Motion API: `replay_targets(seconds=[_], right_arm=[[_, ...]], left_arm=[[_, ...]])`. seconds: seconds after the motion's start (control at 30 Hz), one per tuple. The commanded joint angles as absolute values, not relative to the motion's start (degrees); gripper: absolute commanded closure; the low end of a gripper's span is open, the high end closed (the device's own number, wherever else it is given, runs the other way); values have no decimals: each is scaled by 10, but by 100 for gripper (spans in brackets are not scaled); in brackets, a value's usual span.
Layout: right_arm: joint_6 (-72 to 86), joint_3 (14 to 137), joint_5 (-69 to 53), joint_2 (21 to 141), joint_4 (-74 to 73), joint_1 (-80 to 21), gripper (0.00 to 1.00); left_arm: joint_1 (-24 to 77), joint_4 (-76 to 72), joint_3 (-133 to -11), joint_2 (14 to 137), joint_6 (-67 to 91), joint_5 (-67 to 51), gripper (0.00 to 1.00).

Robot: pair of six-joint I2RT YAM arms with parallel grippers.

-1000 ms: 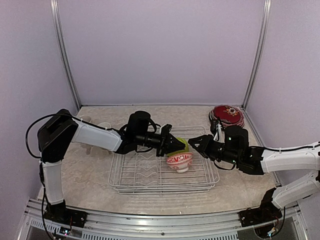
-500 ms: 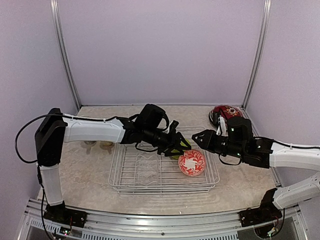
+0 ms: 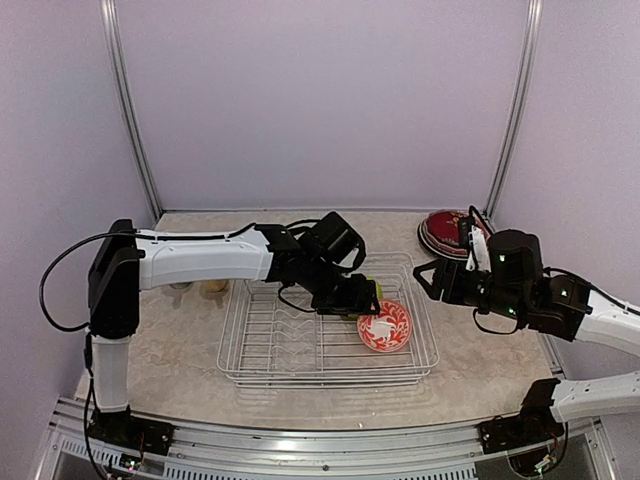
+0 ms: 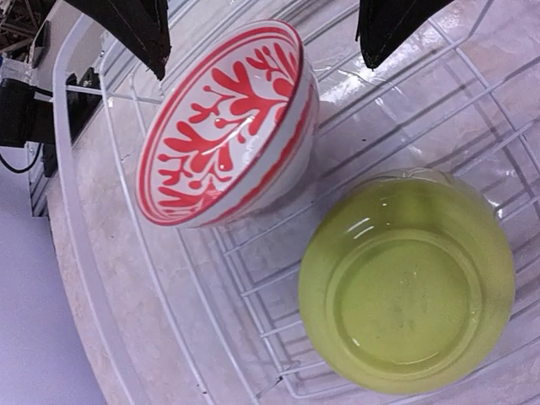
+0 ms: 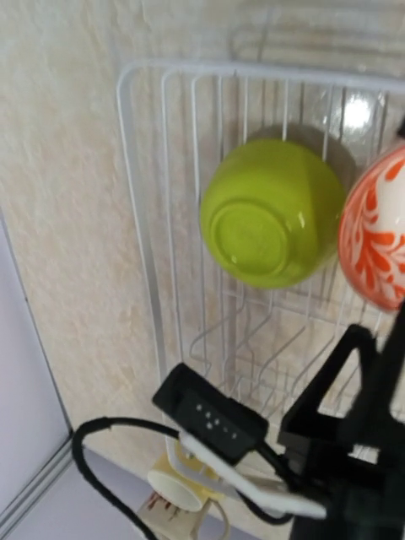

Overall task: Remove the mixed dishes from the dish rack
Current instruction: Grab the bowl from the dish rack.

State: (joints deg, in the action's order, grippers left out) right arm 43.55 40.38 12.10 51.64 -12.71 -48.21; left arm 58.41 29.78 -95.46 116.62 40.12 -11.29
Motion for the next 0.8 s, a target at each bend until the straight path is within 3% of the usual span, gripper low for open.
replay_targets(seconds=[0.0,0.13,0.57,0.63,0.77], right_arm=[[413,404,154,473,-186,-481,35],[408,395,160,441,-197,-481,34],[413,367,158,380,-212,-480,34],[414,365,162,373,-212,-481,34],[415,366,168,367,-214,-481,33]], left_arm=[[584,384,-1001,1206,367,-36,29],[587,427,-1052,1250,358,-16,40],[600,486,-1135,1298,333,-8,95],[603,481,-1132,1286,332,-13,100],[603,466,-1106,1236,333,-27,100]])
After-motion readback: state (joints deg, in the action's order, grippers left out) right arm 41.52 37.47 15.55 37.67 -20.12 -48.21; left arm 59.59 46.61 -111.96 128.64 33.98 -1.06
